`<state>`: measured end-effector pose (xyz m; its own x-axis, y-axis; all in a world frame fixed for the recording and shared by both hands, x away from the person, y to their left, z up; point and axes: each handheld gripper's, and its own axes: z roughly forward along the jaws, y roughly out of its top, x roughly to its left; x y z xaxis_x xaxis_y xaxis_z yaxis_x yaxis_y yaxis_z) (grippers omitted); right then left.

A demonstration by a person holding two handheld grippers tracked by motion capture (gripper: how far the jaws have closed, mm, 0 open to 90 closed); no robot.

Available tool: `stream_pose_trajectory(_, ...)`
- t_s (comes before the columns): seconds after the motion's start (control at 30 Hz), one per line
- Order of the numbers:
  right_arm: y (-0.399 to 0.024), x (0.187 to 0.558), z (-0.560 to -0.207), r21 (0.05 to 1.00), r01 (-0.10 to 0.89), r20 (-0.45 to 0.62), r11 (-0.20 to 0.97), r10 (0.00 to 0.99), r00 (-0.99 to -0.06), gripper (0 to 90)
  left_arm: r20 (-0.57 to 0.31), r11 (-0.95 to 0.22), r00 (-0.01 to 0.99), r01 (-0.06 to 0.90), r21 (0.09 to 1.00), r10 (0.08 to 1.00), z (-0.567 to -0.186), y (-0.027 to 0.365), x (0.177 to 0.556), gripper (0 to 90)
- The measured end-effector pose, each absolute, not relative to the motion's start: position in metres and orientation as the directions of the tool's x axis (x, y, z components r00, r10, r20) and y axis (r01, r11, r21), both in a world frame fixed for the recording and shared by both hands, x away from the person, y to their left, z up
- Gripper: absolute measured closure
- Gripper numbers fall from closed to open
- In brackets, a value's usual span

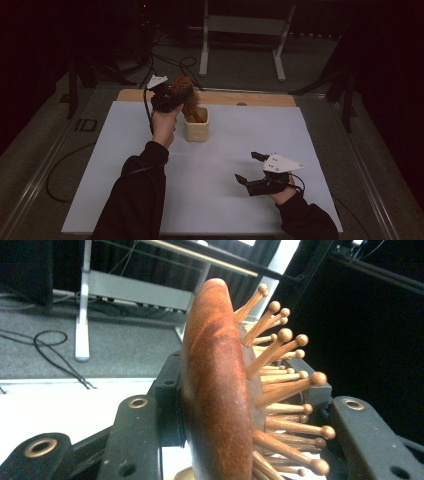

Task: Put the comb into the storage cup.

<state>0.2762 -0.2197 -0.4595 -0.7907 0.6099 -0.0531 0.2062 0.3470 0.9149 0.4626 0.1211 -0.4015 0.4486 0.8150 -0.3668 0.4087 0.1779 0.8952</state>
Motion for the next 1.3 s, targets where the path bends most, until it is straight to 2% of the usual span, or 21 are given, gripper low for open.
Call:
stream_pose_trajectory(0.33,-0.220,0.277,-0.460,0.915,0.208,-0.049,0.345,0.607,-0.793,9.0,-0.401,0.195,0.446,0.439,0.877,0.800,-0.411,0.126,0.466,52.0)
stream_pose_trajectory(0.53,-0.219,0.276,-0.460,0.914,0.211,-0.048,0.347,0.608,-0.793,9.0,-0.398,0.175,0.451,0.458,0.871,0.799,-0.410,0.127,0.468,47.3)
stream_pose_trajectory(0.63,-0.219,0.276,-0.460,0.914,0.211,-0.049,0.347,0.610,-0.791,8.9,-0.413,0.179,0.467,0.466,0.866,0.782,-0.412,0.128,0.468,42.4)
stream_pose_trajectory(0.7,-0.220,0.276,-0.459,0.917,0.206,-0.049,0.342,0.608,-0.792,9.0,-0.416,0.176,0.481,0.467,0.867,0.772,-0.410,0.130,0.468,34.5)
stream_pose_trajectory(0.8,-0.220,0.276,-0.460,0.916,0.212,-0.044,0.342,0.609,-0.792,9.0,-0.387,0.144,0.502,0.455,0.879,0.773,-0.408,0.132,0.466,20.8)
stream_pose_trajectory(0.93,-0.220,0.276,-0.459,0.917,0.205,-0.050,0.343,0.608,-0.793,9.0,-0.333,0.083,0.516,0.448,0.890,0.789,-0.405,0.136,0.463,13.8)
stream_pose_trajectory(0.97,-0.220,0.276,-0.459,0.916,0.205,-0.052,0.344,0.609,-0.791,9.0,-0.324,0.075,0.508,0.450,0.890,0.798,-0.404,0.138,0.461,3.0)
stream_pose_trajectory(1.0,-0.220,0.276,-0.458,0.916,0.207,-0.050,0.344,0.610,-0.791,9.0,-0.319,0.071,0.508,0.448,0.891,0.800,-0.404,0.141,0.460,0.1)
stream_pose_trajectory(1.3,-0.220,0.274,-0.457,0.915,0.206,-0.055,0.347,0.614,-0.788,9.0,-0.279,0.034,0.558,0.409,0.912,0.781,-0.399,0.162,0.448,0.0)
